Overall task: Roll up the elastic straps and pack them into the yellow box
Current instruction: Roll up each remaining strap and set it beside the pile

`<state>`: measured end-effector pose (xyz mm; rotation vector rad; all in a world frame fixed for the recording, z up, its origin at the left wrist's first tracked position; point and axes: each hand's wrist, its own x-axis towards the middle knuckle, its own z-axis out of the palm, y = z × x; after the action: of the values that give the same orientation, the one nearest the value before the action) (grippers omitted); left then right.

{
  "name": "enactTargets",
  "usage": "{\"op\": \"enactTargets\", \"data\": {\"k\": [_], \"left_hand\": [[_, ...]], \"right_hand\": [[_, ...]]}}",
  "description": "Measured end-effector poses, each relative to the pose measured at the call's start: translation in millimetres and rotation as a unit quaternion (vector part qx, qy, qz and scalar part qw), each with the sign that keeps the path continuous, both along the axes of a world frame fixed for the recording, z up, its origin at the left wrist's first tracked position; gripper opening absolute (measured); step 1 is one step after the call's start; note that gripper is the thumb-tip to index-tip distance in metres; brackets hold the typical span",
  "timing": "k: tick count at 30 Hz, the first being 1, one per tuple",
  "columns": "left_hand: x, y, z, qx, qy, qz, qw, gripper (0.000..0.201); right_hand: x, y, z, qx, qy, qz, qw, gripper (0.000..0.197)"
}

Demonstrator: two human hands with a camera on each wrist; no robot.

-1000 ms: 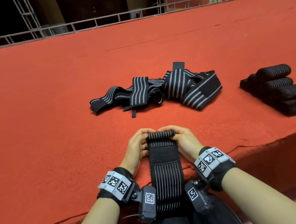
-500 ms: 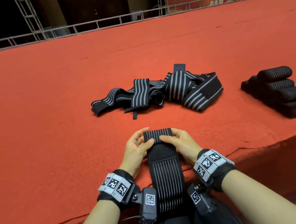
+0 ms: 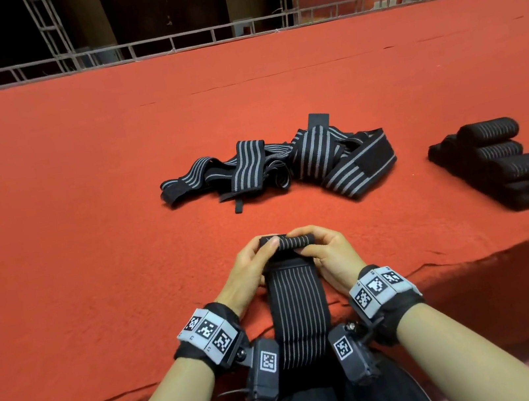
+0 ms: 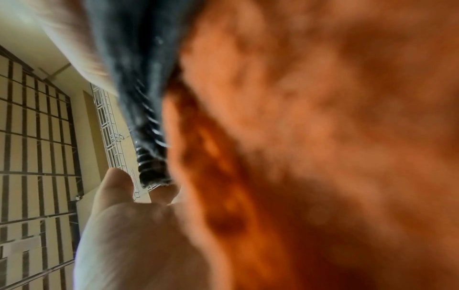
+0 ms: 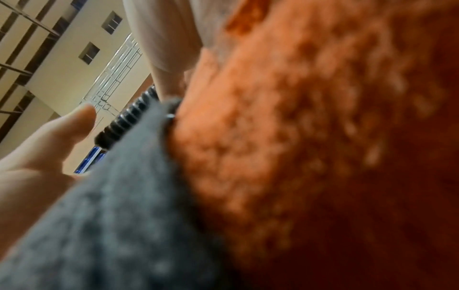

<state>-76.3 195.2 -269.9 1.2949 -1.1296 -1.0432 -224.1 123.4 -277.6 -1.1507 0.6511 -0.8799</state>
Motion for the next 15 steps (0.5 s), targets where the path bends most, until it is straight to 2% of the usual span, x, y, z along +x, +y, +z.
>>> {"op": "enactTargets", "data": {"k": [3, 5, 9, 15], "left_hand": [[-0.4, -0.6, -0.9, -0.006, 0.012, 0.020, 1.000, 0.022], [1.6, -2.3, -2.1, 0.000, 0.030, 0.036, 0.999, 0.022], [5.2, -3.2, -3.1, 0.007, 0.055, 0.051, 0.997, 0.032], [7.4, -4.7, -7.8, -0.007, 0.048, 0.051, 0.998, 0.033]], "right_hand": [[1.8, 0.7, 1.0, 0.005, 0.014, 0.004, 1.000, 0.046], [1.9, -0.4, 2.5, 0.043, -0.003, 0.008, 0.999, 0.049], [1.8, -3.5, 4.4, 0.088, -0.046, 0.003, 0.995, 0.031], [8.1, -0.1, 1.7, -0.015, 0.056, 0.023, 0.998, 0.025]]}}
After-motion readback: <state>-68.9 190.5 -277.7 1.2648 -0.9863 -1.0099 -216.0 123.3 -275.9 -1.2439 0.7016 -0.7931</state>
